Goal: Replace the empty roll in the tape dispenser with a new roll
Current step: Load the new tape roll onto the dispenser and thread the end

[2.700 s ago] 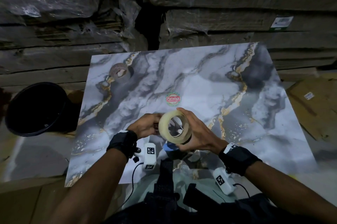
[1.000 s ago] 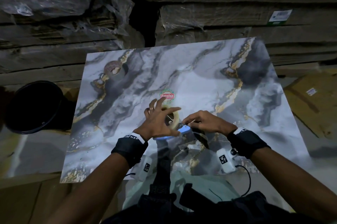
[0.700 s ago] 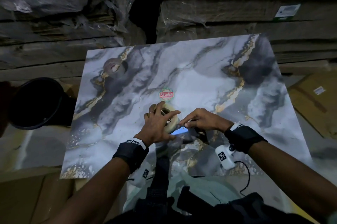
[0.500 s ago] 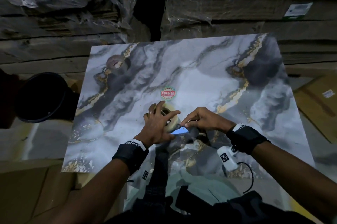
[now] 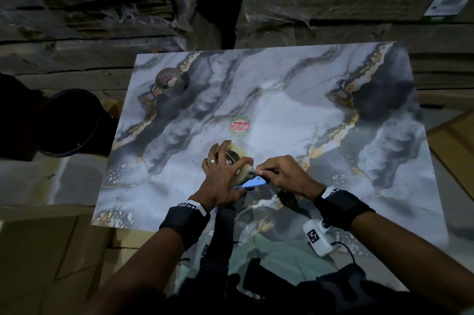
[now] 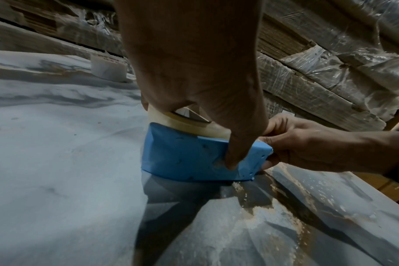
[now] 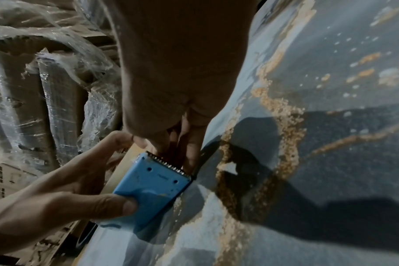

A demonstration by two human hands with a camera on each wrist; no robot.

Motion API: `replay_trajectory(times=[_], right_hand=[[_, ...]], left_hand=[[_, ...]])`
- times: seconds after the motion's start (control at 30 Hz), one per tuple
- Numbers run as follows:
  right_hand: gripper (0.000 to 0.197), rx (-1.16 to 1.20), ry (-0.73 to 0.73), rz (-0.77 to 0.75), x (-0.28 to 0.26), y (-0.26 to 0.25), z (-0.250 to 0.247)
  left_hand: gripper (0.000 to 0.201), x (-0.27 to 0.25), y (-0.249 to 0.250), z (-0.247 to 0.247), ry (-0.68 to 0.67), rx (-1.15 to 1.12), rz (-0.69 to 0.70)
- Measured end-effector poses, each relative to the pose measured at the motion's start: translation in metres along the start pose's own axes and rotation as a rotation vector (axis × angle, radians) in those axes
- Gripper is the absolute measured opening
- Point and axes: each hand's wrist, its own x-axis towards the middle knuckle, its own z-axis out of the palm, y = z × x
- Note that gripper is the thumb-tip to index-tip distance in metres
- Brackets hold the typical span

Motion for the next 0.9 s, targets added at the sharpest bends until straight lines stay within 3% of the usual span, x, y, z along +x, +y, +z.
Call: replay_trajectory(times=[0.23, 0.47, 0.67, 0.9], right_hand=[[0.013, 0.066, 0.134, 0.084, 0.000, 0.004, 0.010], [0.013, 0.081, 0.049, 0.080, 0.000, -0.008, -0.003], [0.011, 0.034, 0.045, 0.081, -0.003, -0.009, -0.009], [0.017, 0.116, -0.008, 0.087, -0.007, -0.011, -0.016]], left_hand=[[0.060, -0.001, 0.004, 0.006, 0.012, 0.036, -0.040], [0.055, -0.009, 0.007, 0.012, 0.022, 0.136, -0.022], [0.040, -0.016, -0.001, 0.010, 0.162, -0.029, 0.138], [0.037, -0.014, -0.003, 0.014, 0.188, -0.059, 0.164]])
